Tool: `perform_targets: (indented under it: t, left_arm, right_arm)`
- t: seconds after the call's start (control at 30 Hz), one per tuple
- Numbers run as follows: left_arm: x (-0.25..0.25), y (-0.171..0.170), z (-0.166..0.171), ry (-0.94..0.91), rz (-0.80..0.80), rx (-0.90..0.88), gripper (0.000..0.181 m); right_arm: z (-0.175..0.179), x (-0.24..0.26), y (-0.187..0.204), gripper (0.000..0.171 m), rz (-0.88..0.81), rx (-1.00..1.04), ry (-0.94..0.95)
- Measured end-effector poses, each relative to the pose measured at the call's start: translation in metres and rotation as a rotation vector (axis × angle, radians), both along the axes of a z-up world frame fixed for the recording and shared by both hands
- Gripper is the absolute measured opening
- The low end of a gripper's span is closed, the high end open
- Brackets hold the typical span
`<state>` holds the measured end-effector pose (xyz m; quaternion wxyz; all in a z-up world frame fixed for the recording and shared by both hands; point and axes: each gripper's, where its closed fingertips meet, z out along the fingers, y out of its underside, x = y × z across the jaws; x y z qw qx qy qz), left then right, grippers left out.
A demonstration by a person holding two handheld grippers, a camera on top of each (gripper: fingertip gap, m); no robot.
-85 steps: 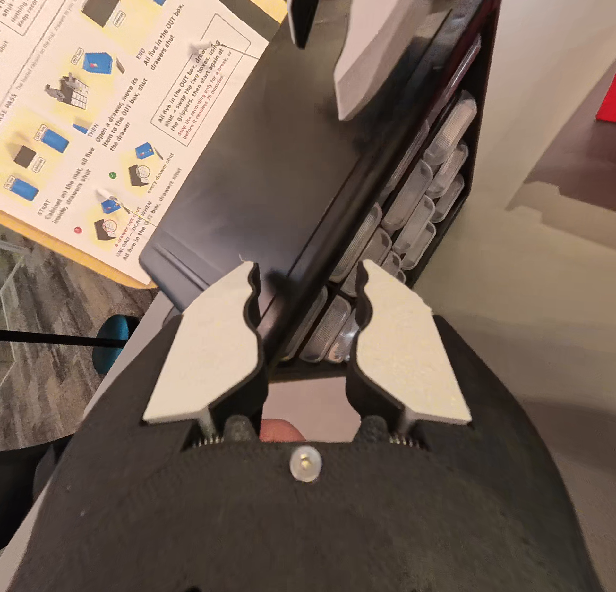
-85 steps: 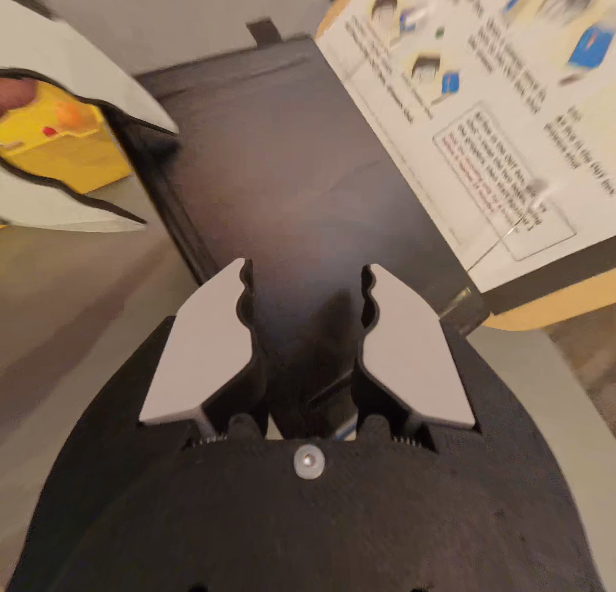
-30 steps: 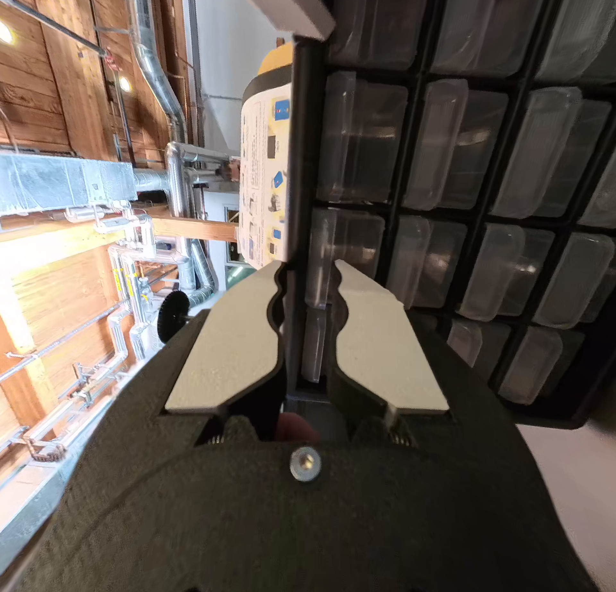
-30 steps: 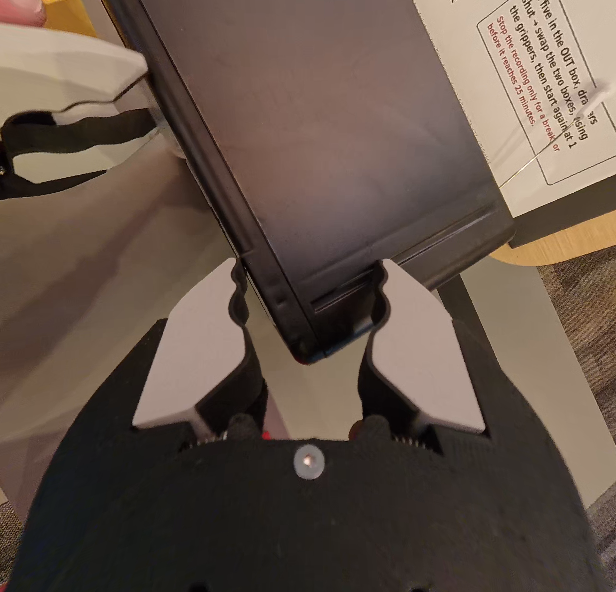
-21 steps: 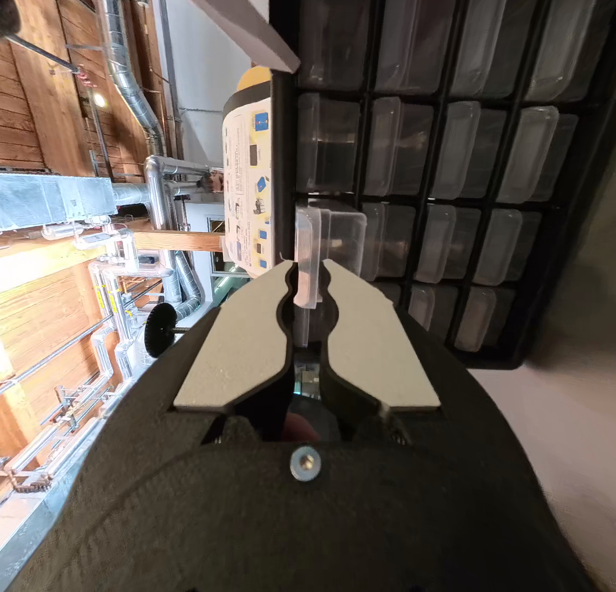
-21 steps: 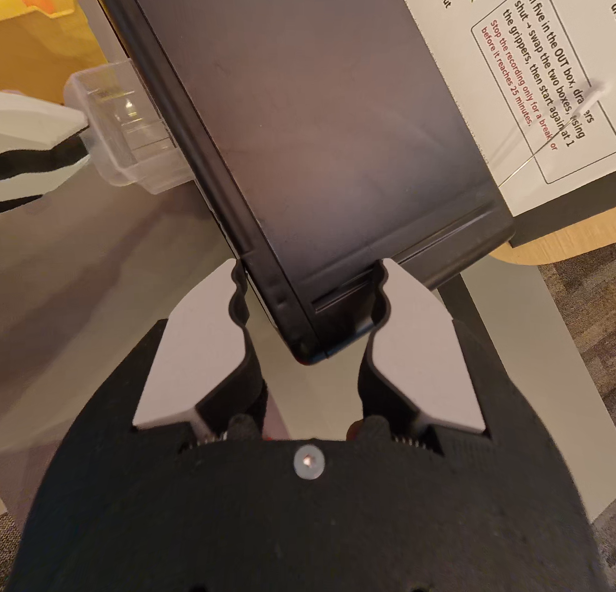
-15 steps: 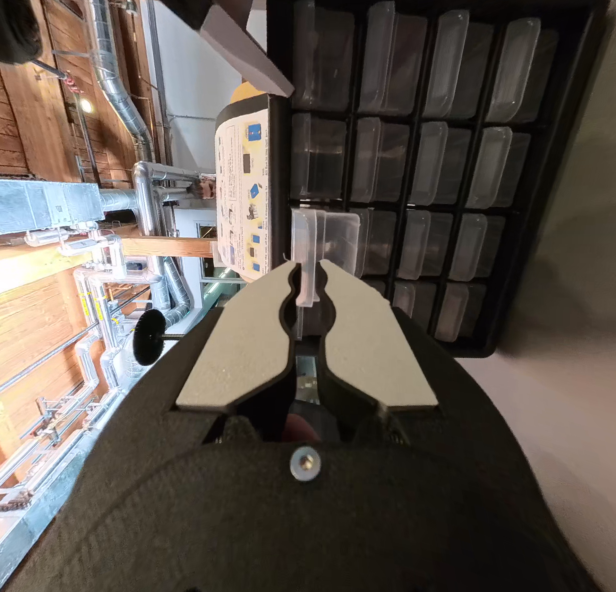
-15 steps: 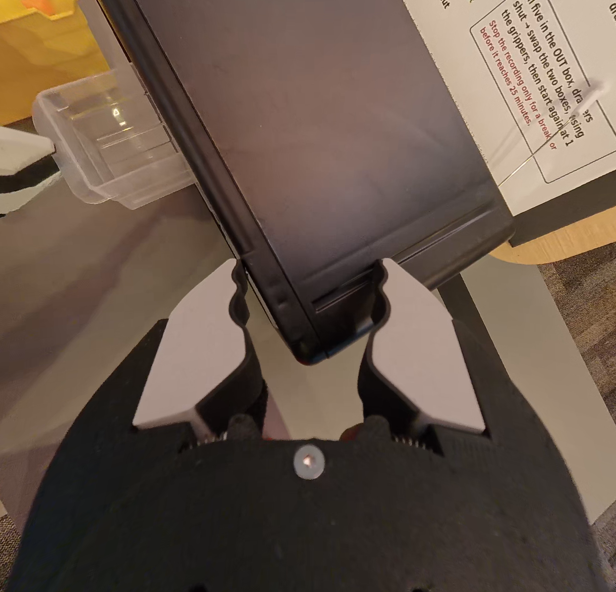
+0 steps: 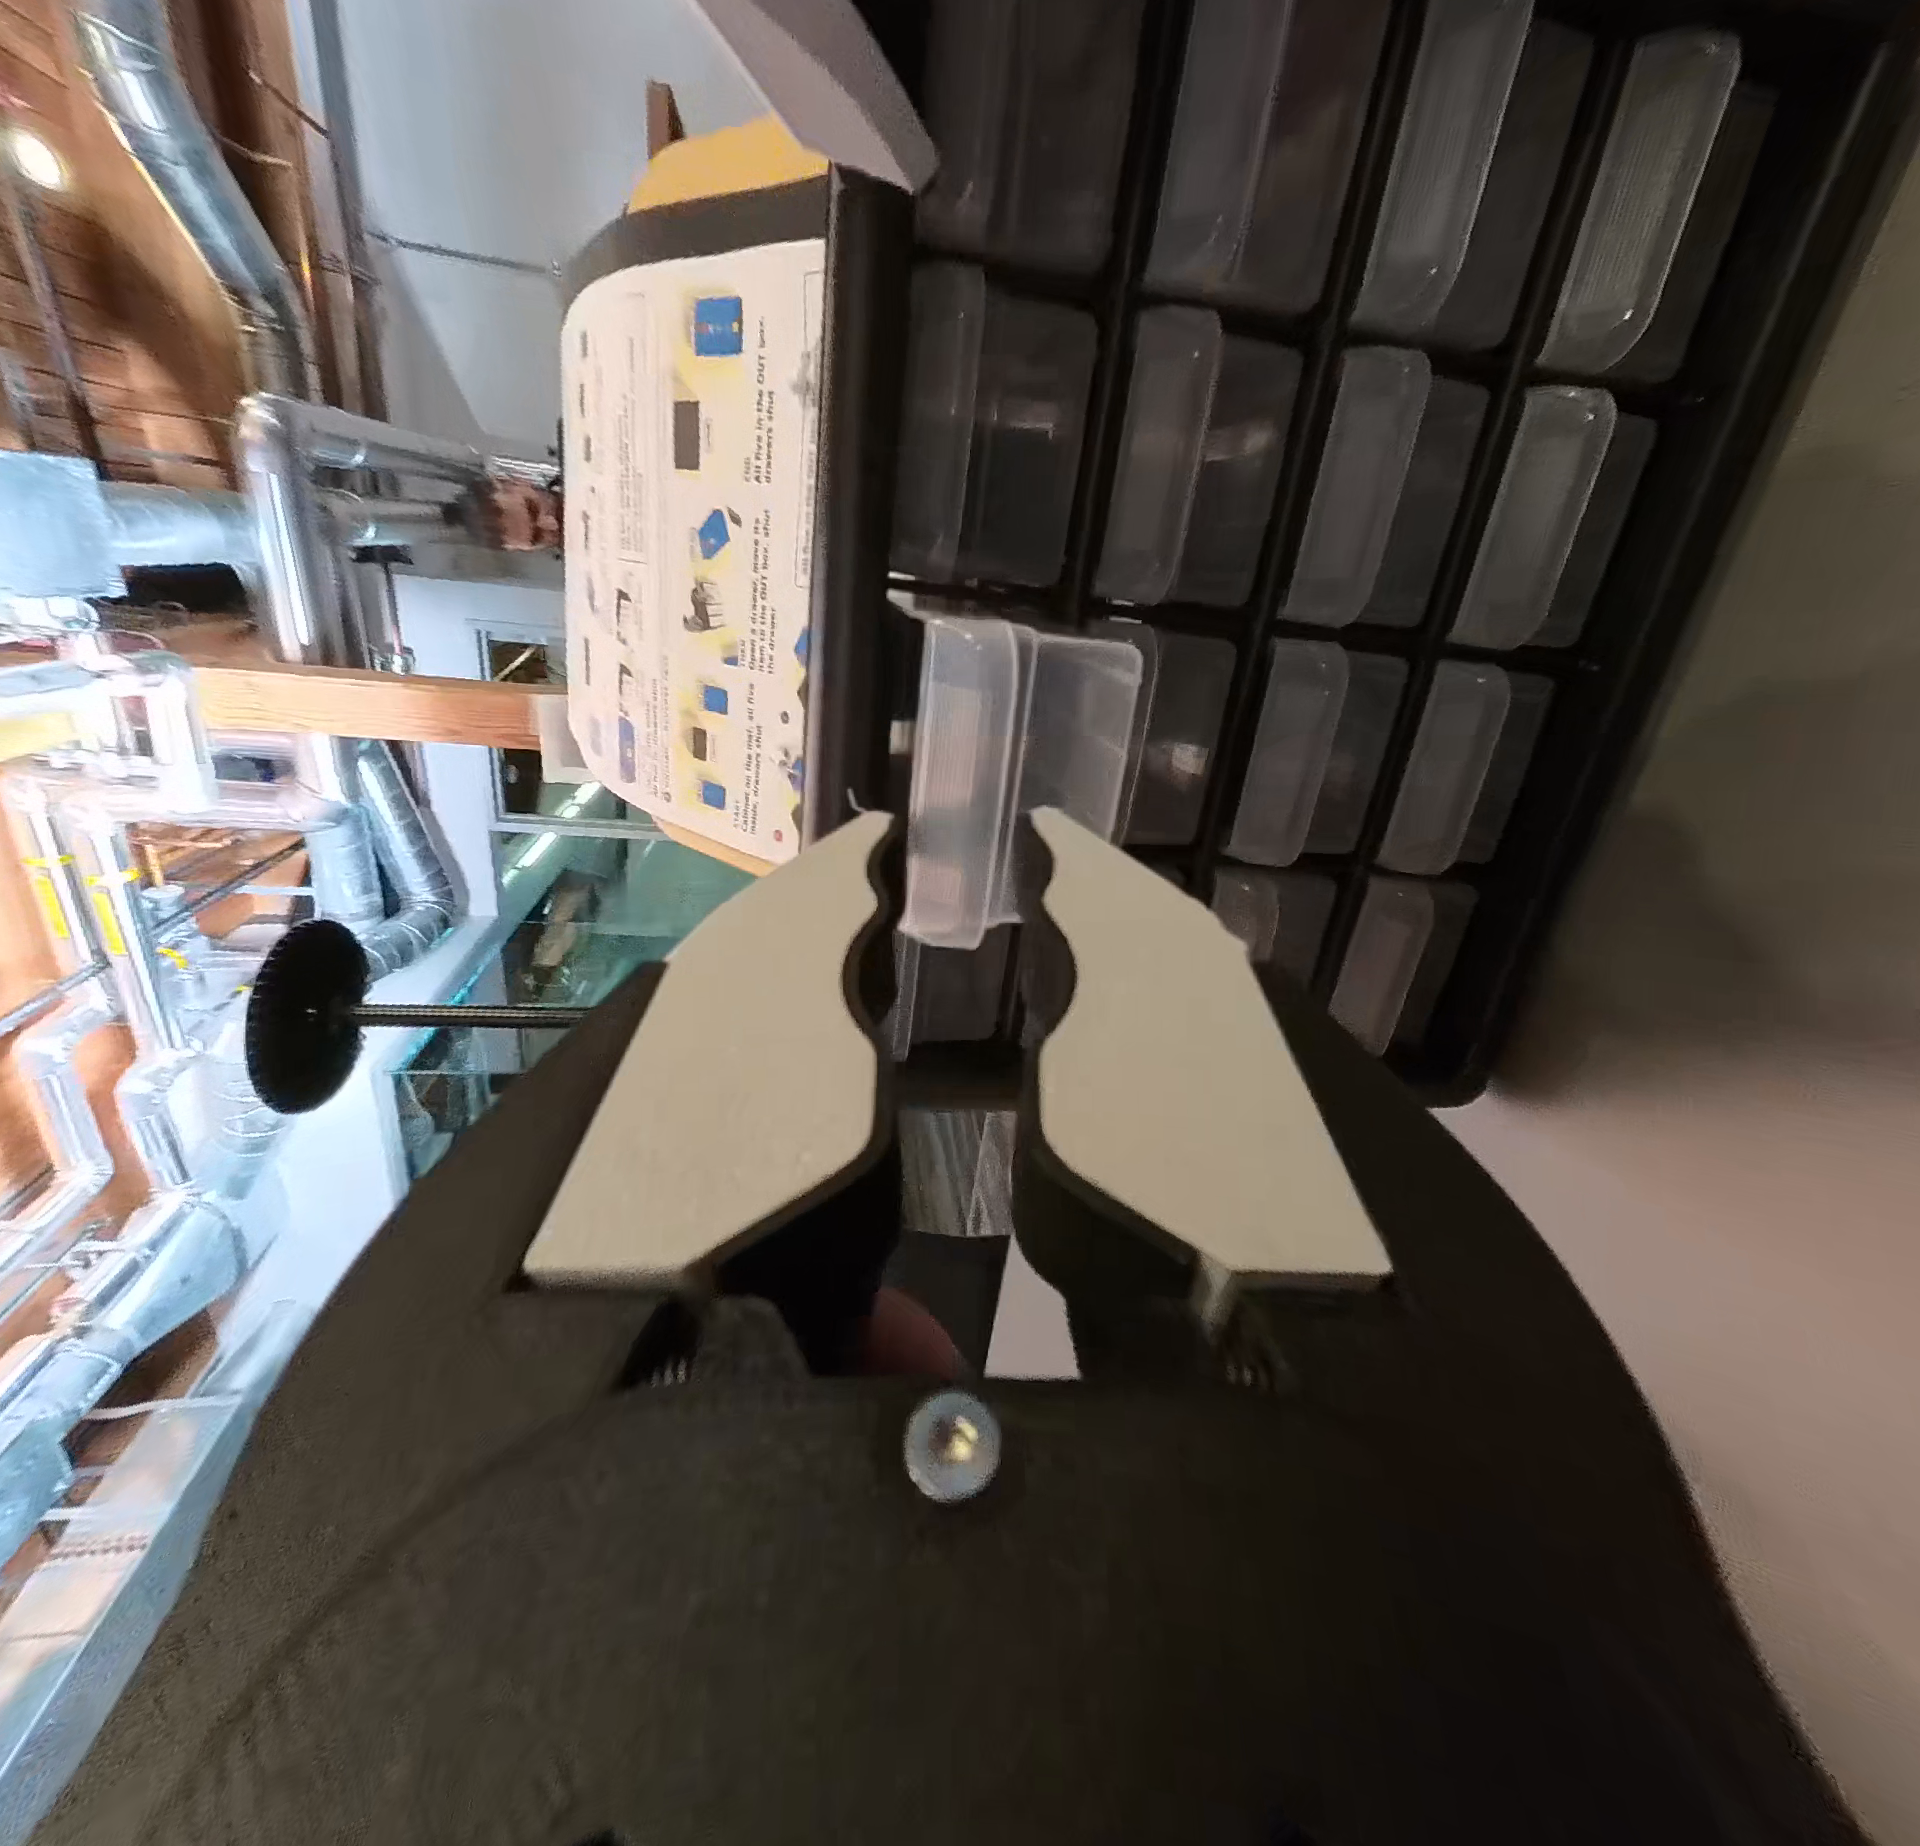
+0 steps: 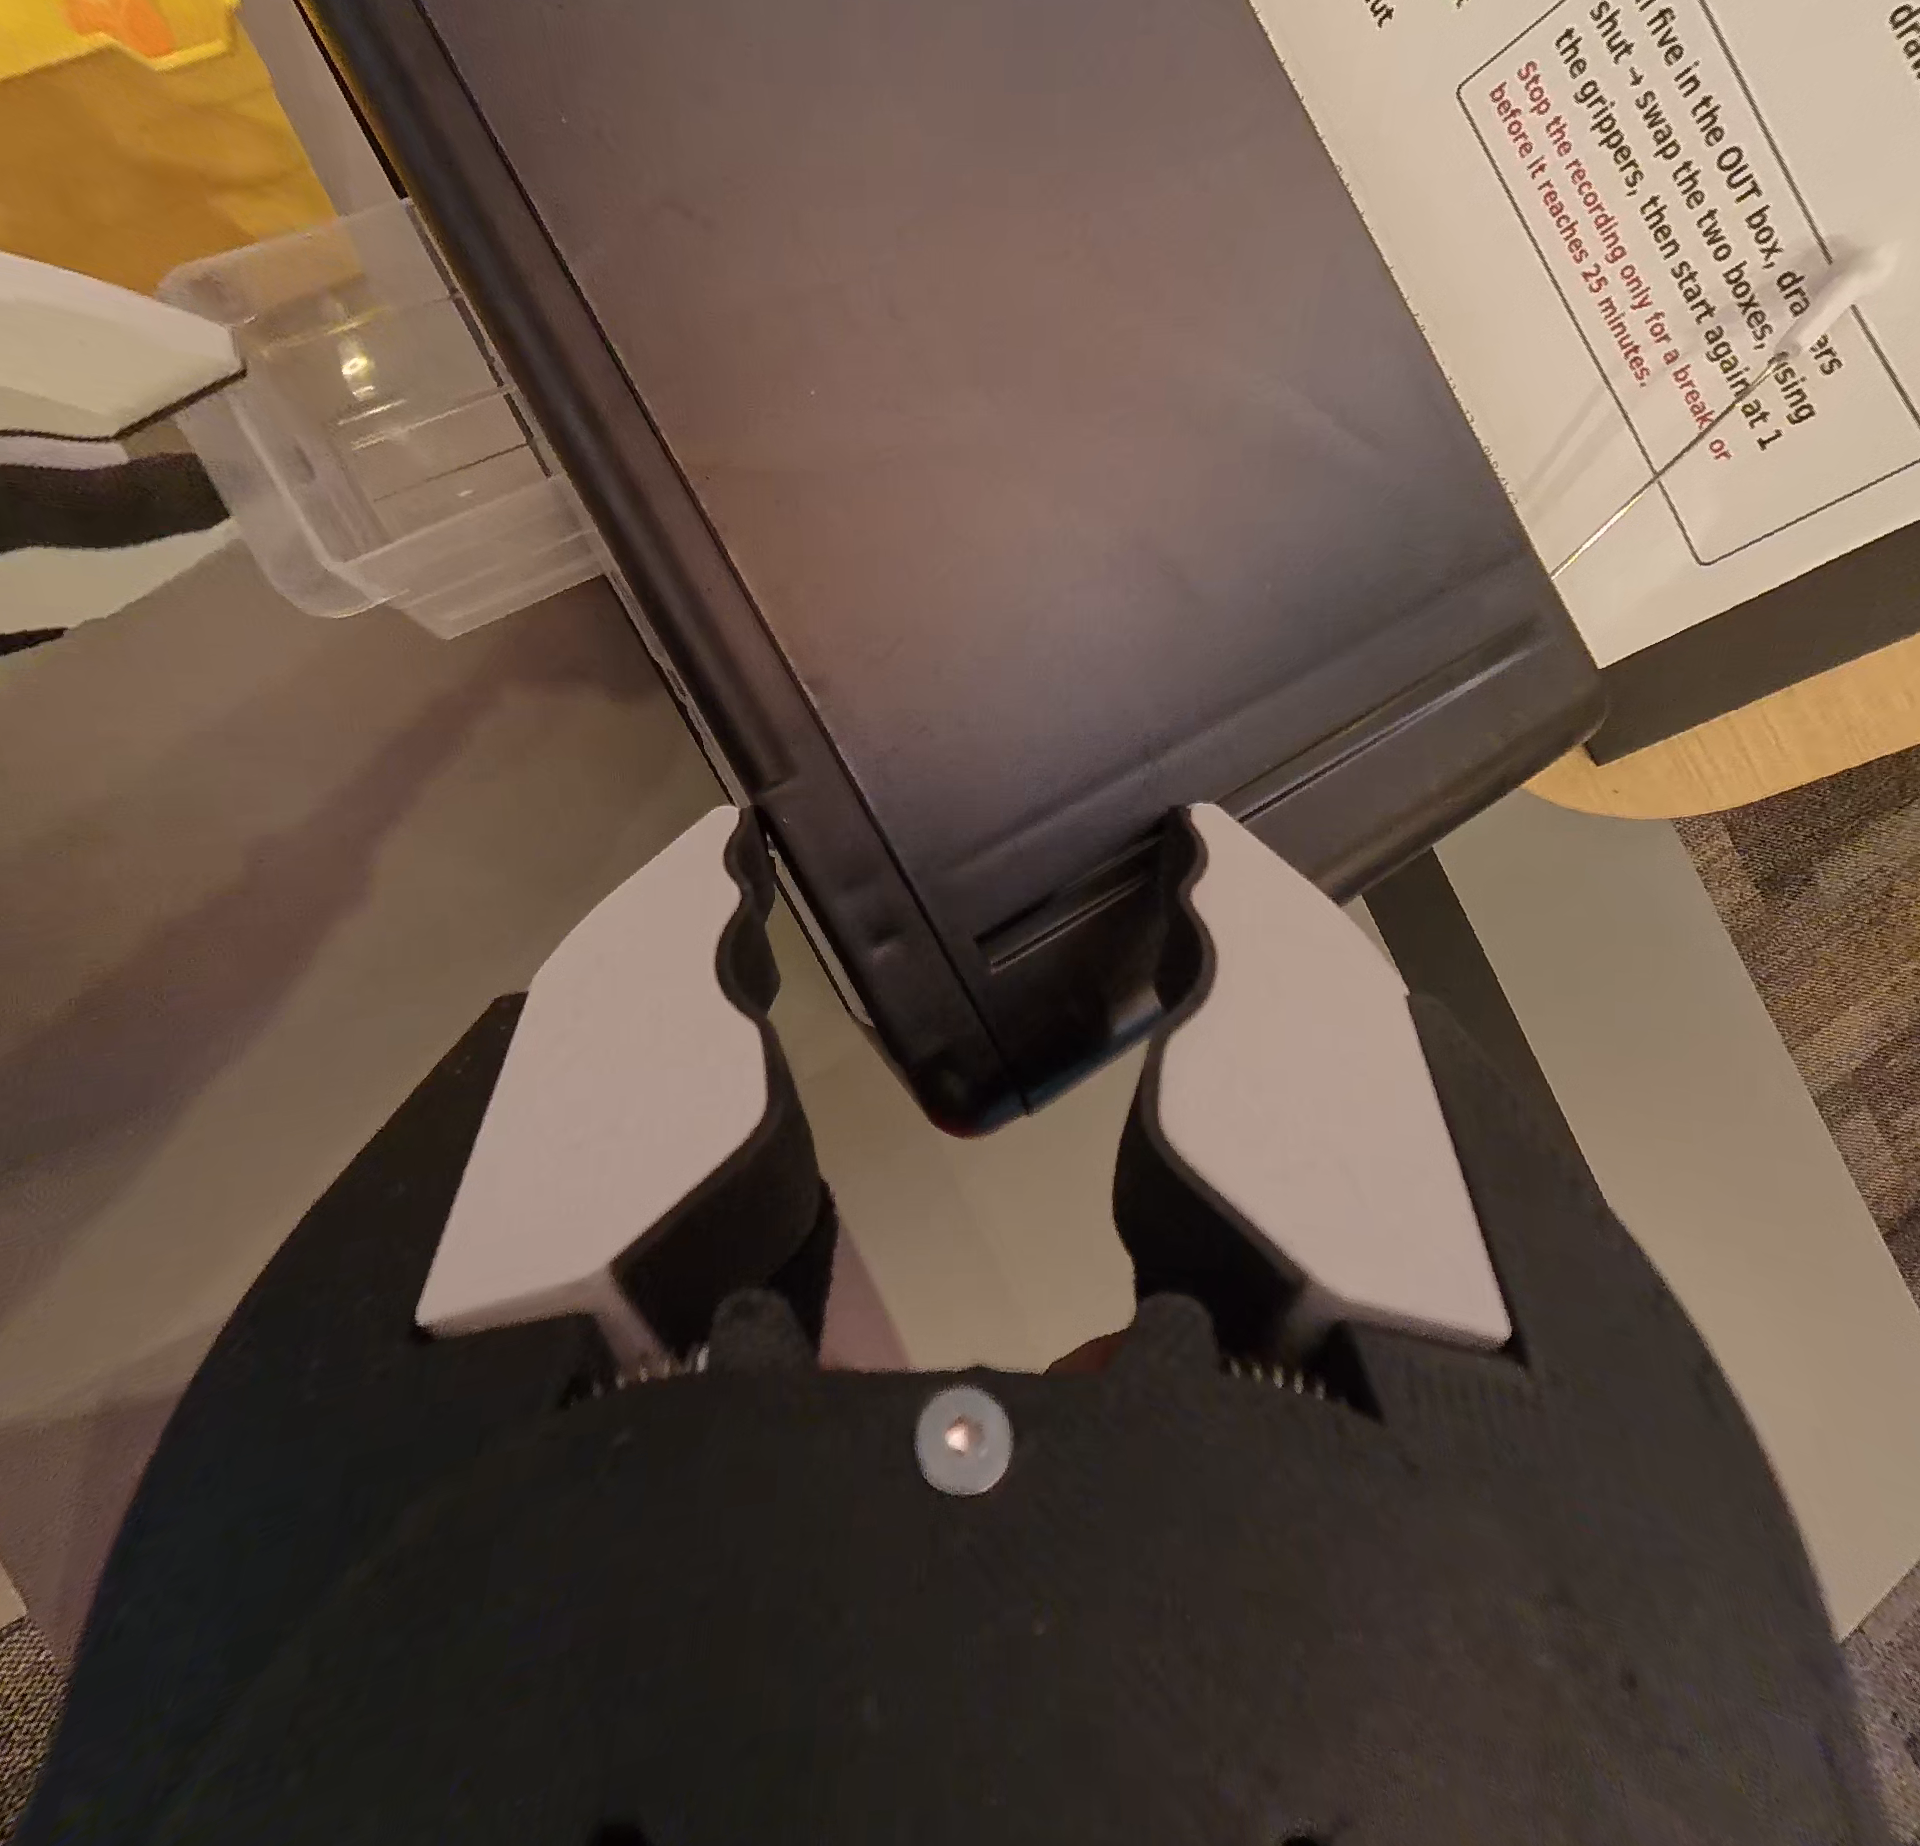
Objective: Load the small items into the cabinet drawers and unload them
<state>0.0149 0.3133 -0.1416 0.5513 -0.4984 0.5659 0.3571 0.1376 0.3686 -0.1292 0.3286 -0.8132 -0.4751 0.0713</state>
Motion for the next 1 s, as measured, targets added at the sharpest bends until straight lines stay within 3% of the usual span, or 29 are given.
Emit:
perform_targets:
  t: [0.03, 0.4, 0.57, 0.67, 0.8, 1.0]
  left_arm:
    - [0.0, 0.001, 0.0, 0.0, -0.004, -0.01, 0.018]
    - [-0.004, -0.021, -0.01, 0.017, -0.033, -0.033, 0.018]
    - [-0.011, -0.028, -0.015, 0.003, 0.0, -0.128, 0.049]
    - [-0.026, -0.042, 0.005, -0.098, -0.011, -0.163, 0.053]
    - [-0.095, -0.048, 0.017, -0.173, 0.041, -0.318, 0.047]
    - [-0.234, -0.038, -0.048, -0.309, 0.27, -0.68, 0.035]
  right_arm:
    - [0.0, 0.0, 0.0, 0.073, 0.0, 0.0, 0.0]
    - [0.0, 0.0, 0.0, 0.073, 0.0, 0.009, 0.013]
    - [0.0, 0.0, 0.0, 0.073, -0.001, 0.008, 0.015]
    - [0.0, 0.0, 0.0, 0.074, -0.001, 0.007, 0.014]
    - [0.0, 0.0, 0.0, 0.074, -0.001, 0.01, 0.019]
    - [0.0, 0.0, 0.0, 0.074, -0.004, 0.011, 0.024]
